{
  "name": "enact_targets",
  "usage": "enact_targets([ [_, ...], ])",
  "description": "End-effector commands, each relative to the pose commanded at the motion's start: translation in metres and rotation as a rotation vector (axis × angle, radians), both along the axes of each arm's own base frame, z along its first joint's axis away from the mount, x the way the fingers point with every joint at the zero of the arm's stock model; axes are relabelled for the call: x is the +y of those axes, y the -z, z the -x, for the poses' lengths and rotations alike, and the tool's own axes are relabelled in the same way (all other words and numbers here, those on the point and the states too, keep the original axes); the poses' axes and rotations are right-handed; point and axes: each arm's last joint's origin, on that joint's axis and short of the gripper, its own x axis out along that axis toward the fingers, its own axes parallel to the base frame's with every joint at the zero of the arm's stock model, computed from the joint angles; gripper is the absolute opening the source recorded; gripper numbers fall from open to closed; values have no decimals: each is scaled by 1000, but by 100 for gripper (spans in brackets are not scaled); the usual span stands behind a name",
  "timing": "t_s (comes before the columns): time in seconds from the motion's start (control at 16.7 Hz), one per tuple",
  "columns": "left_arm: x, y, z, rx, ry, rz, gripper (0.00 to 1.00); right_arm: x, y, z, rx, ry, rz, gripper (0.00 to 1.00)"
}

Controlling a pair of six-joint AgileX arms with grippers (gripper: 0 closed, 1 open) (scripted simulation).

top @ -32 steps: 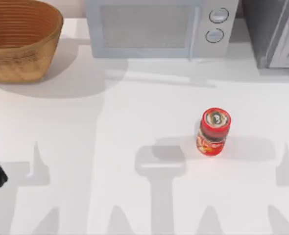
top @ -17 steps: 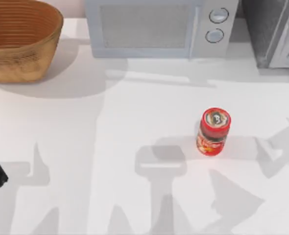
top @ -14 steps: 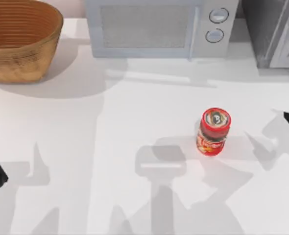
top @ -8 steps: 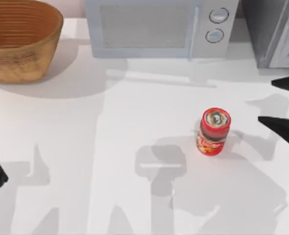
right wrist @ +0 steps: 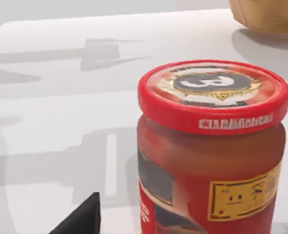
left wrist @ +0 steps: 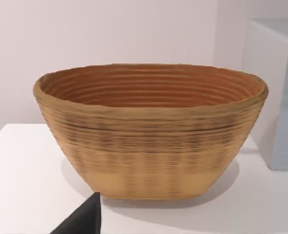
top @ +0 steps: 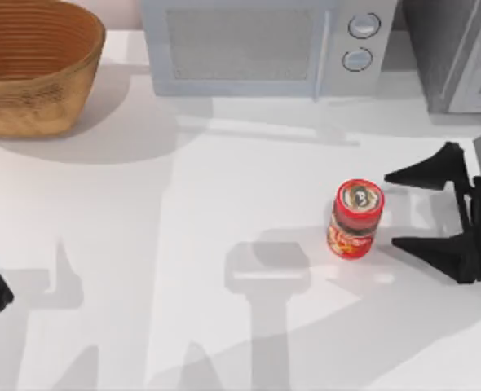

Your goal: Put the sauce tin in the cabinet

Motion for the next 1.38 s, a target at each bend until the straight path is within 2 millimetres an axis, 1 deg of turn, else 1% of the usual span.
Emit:
enact_targets([
  [0.12, 0, 0, 0, 0, 0, 0, 100, 5, 19, -3, -15, -42, -37, 100],
  [0.24, 0, 0, 0, 0, 0, 0, 100, 9, 29, -5, -24, -62, -55, 100],
  [0.66, 0, 0, 0, 0, 0, 0, 100, 7, 30, -5, -22, -59, -57, 100],
  [1.08, 0, 0, 0, 0, 0, 0, 100, 6, 41, -17, -25, -65, -59, 100],
  [1.26, 0, 0, 0, 0, 0, 0, 100, 9, 45, -20, -25, -67, -51, 100],
  [1.38, 0, 0, 0, 0, 0, 0, 100, 15, 45, -21, -24, -68, -42, 100],
])
